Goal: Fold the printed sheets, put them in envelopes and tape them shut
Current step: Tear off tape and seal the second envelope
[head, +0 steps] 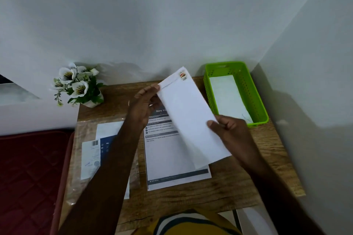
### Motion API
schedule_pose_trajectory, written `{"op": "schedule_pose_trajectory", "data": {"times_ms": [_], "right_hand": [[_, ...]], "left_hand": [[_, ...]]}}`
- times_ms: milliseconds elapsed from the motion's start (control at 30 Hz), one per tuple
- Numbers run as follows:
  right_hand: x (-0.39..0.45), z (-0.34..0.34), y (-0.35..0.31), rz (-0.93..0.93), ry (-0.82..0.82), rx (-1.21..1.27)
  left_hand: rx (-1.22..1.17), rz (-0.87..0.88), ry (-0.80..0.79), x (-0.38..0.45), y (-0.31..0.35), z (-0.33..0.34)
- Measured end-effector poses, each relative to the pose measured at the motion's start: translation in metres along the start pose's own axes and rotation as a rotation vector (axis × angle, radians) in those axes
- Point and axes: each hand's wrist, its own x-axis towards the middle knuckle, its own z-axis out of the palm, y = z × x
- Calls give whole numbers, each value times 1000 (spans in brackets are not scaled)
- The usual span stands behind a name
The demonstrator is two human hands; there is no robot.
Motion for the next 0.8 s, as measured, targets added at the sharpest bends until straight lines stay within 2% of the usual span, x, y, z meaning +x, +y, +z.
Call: {"op": "schedule_pose_trajectory", "data": {"times_ms": [100,200,267,333,433,600,700,800], "right_hand": [[-5,-23,-33,-166,183,-184],[-4,-39,-49,-306,450,-511],[4,-42,-50,-350,600,-759],[19,-39,-45,-324,667,-968],[50,-27,-25,-189,583,-1192],[82,-5,14,20,388,-1359],[92,2,26,54,300,-1404],[96,5,35,11,288,-1368]], "left_hand": [[17,9,-49,0,2,10],[46,7,-40,-5,-2,9],[54,2,-21,-9,-9,2],[61,-19,4,-13,-16,-7],[67,-56,55,-18,-24,-23],[90,-70,103,-24,-33,-42],[79,-78,115,-27,-37,-49],[78,-85,121,-28,-39,-51]]}}
